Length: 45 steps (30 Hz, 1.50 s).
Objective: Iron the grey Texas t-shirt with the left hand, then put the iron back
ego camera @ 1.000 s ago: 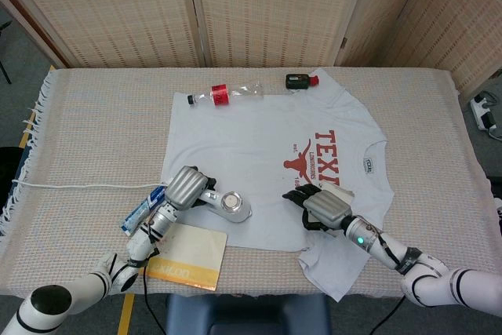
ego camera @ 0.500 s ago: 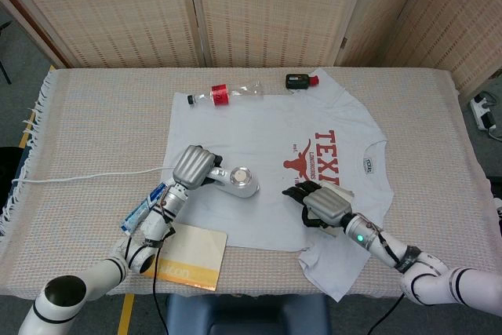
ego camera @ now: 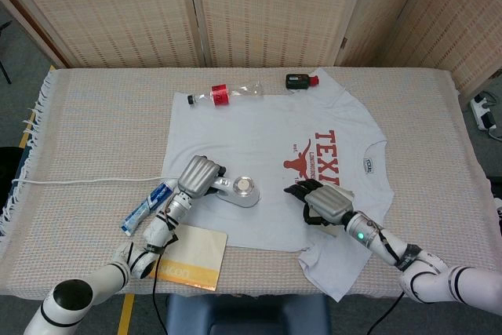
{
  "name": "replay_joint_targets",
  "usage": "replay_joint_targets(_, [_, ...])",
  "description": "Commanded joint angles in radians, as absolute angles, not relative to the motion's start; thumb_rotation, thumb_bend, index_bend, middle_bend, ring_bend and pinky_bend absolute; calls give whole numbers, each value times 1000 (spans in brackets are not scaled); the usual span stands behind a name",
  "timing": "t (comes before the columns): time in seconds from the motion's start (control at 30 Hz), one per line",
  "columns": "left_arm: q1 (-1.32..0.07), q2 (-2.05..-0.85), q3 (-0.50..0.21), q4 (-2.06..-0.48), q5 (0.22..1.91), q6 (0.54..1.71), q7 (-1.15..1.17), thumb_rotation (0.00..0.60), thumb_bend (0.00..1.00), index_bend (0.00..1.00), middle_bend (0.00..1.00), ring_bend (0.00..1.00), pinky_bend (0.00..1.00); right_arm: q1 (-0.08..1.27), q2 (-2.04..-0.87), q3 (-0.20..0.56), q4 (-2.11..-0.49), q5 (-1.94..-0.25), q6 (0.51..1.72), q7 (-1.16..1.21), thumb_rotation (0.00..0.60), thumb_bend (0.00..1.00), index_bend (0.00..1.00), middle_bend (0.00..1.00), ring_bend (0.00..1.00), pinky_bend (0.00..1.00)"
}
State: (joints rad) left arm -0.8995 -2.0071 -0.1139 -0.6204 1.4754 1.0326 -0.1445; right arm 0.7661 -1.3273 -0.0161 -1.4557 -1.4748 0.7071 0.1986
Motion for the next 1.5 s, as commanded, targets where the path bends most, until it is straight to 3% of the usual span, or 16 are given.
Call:
replay_joint_targets(0.03, [-863, -1949, -77, -722, 1506, 1066, -125, 600, 294, 957, 1000, 869, 677, 762, -1326, -19, -1454, -1478, 712, 204, 148, 959, 0, 61, 0, 0])
replay_joint_targets(0.27, [-819, -1836, -63, -934, 1529, 1132, -47, 600, 294, 953, 1000, 865, 676, 744, -1305, -26, -1471, -1495, 749, 226, 150, 959, 0, 61, 0, 0])
replay_joint_targets(0.5, [-787, -1751, -173, -1014, 1421, 1159, -27, 600, 294, 938, 1000, 852, 676, 714, -1208, -26, -1557, -1543, 842, 253, 146, 960, 0, 61, 0, 0])
replay_joint_targets(0.63, [-774, -1746, -244, -932, 1321, 1130, -39, 600, 294, 933, 1000, 847, 676, 677, -1142, -21, -1622, -1547, 918, 184, 147, 930, 0, 61, 0, 0])
replay_joint_targets(0.83, [-763, -1786, -296, -727, 1211, 1046, -72, 600, 293, 922, 1000, 833, 676, 617, -1070, -26, -1702, -1534, 996, 102, 148, 783, 0, 61, 0, 0])
replay_joint_targets(1.33, [-754, -1887, -337, -353, 1110, 849, -138, 600, 293, 892, 989, 808, 675, 544, -1007, -20, -1764, -1516, 1063, 57, 149, 387, 0, 61, 0, 0])
replay_joint_targets(1.43, [-742, -1895, -334, -317, 1111, 832, -144, 600, 288, 843, 930, 757, 667, 533, -1009, -19, -1764, -1516, 1067, 56, 151, 297, 0, 61, 0, 0])
replay_joint_targets(1.5, [-735, -1893, -332, -308, 1108, 803, -139, 600, 258, 693, 788, 625, 623, 529, -1011, -19, -1763, -1515, 1068, 56, 146, 255, 0, 61, 0, 0])
